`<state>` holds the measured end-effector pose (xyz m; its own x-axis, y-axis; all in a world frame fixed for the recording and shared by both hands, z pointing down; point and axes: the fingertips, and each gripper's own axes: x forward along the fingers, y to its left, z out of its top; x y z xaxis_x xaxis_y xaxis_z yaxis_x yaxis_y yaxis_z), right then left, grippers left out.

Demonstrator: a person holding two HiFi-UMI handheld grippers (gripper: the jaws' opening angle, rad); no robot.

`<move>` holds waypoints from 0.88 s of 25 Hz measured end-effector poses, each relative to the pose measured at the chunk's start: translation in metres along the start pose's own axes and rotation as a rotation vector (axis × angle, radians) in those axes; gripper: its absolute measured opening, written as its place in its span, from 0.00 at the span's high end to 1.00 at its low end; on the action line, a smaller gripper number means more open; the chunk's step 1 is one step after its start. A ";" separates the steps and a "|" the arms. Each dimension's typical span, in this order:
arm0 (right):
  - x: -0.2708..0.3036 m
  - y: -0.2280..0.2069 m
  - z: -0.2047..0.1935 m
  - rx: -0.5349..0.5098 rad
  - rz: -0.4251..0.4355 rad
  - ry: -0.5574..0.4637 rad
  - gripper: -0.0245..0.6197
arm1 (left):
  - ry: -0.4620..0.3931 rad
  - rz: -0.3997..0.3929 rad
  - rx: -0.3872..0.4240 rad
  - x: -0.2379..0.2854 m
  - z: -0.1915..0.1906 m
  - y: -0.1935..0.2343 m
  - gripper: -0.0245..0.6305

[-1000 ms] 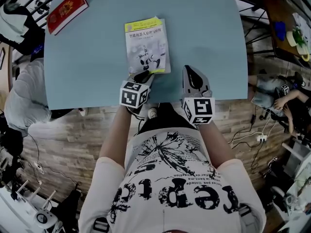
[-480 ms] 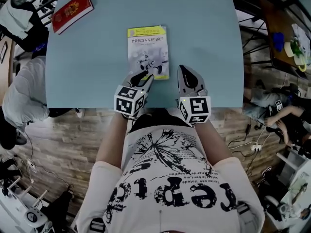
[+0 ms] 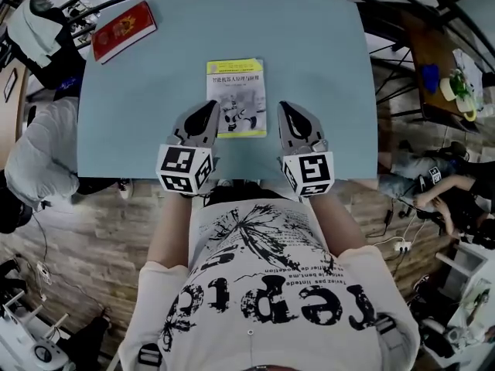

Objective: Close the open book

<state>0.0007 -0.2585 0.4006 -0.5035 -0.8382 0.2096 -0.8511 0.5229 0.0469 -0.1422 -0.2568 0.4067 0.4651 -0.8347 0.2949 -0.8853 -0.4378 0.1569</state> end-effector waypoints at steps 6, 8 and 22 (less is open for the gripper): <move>-0.003 0.006 0.037 -0.023 -0.038 -0.058 0.95 | -0.160 0.000 0.156 -0.031 0.065 0.007 0.93; -0.004 0.010 0.046 -0.028 -0.044 -0.073 0.95 | -0.192 0.003 0.182 -0.041 0.079 0.011 0.93; 0.002 0.039 0.069 -0.027 -0.063 -0.113 0.95 | -0.226 -0.061 0.150 -0.067 0.099 0.031 0.93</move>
<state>-0.0440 -0.2501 0.3358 -0.4639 -0.8809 0.0944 -0.8780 0.4713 0.0834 -0.2011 -0.2471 0.2989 0.5199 -0.8515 0.0690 -0.8541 -0.5197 0.0217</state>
